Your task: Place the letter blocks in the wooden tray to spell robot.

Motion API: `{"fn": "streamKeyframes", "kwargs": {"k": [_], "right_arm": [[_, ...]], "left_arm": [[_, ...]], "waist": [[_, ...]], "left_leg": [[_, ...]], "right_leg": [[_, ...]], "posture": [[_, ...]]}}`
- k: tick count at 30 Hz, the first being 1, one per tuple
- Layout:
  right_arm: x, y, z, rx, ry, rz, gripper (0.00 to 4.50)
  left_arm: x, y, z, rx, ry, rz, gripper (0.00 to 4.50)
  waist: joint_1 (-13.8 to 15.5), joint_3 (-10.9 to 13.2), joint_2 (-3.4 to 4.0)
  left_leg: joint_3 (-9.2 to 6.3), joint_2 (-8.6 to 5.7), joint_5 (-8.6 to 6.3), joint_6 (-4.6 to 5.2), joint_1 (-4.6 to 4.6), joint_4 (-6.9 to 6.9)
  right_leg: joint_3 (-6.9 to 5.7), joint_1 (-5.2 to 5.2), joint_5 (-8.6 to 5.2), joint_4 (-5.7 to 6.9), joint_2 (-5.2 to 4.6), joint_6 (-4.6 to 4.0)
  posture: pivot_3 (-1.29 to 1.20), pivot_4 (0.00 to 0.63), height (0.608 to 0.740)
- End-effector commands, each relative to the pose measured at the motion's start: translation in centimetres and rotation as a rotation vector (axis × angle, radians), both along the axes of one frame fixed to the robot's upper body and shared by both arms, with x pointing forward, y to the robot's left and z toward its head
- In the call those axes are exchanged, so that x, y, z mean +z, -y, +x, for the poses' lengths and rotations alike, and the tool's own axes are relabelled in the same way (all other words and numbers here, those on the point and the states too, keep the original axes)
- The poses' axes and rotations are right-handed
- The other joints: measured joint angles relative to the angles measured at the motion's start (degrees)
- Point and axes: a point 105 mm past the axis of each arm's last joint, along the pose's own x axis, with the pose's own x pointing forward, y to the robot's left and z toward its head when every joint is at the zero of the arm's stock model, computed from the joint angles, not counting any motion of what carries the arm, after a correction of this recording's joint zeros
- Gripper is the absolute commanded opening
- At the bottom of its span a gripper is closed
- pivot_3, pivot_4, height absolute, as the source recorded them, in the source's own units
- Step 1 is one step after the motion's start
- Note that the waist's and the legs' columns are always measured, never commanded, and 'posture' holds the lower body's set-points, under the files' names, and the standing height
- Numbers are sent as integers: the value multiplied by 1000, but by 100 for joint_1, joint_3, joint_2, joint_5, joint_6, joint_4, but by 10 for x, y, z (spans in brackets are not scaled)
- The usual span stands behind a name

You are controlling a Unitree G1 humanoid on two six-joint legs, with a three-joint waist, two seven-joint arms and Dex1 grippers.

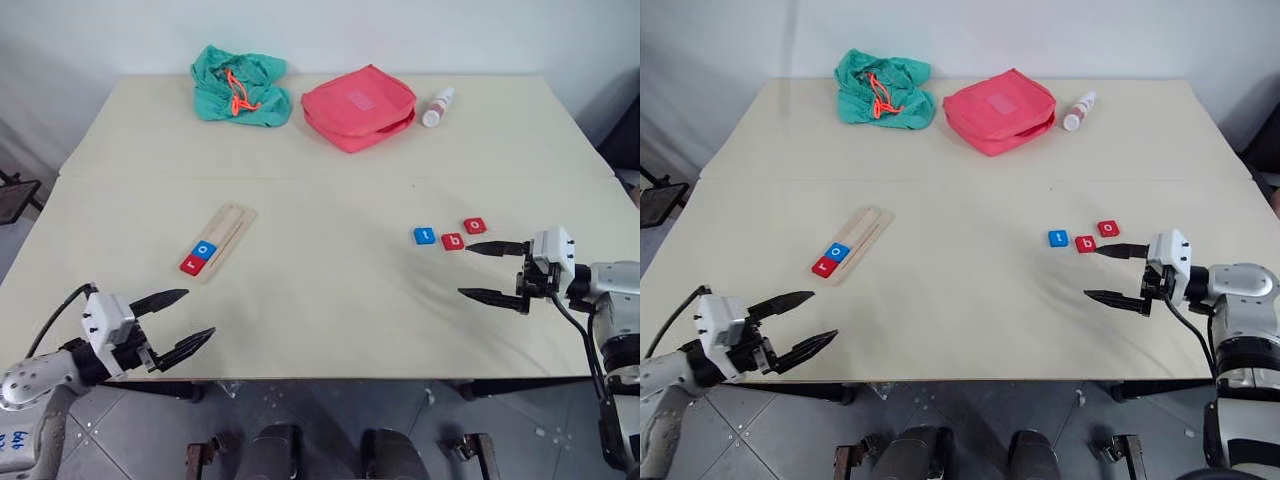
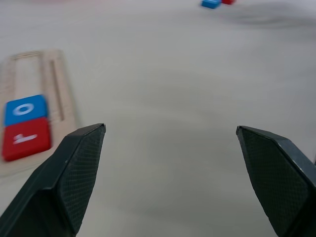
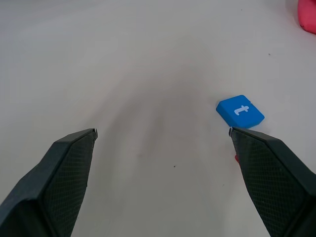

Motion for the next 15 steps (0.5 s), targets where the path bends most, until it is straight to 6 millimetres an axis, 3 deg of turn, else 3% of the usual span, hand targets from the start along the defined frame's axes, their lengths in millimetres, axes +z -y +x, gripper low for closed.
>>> {"fn": "streamKeyframes", "kwargs": {"k": [1,7,11,15], "right_arm": [[9,-8,2,75,23,-1,4471],[13,-15,7,91,38,5,4471],[15,-21,8,114,49,10,4471],[15,-25,6,133,53,17,4471]], "left_arm": [[17,-15,-9,78,68,55,4500],[26,-18,-1,150,49,79,4500],[29,-27,27,330,-27,93,4500],[29,-19,46,360,-69,127,4500]], "waist": [[-7,0,0],[34,0,-1],[36,0,-1],[2,0,0]], "left_leg": [[0,0,0,0,0,0],[-4,-4,0,0,-2,5],[-12,-8,1,1,-3,6],[-8,-9,0,1,-2,3]], "right_leg": [[0,0,0,0,0,0],[2,3,0,-3,-2,0],[2,3,0,3,-4,0],[7,1,0,6,-3,0]], "posture": [[0,150,740],[0,150,740],[0,150,740],[0,150,740]]}}
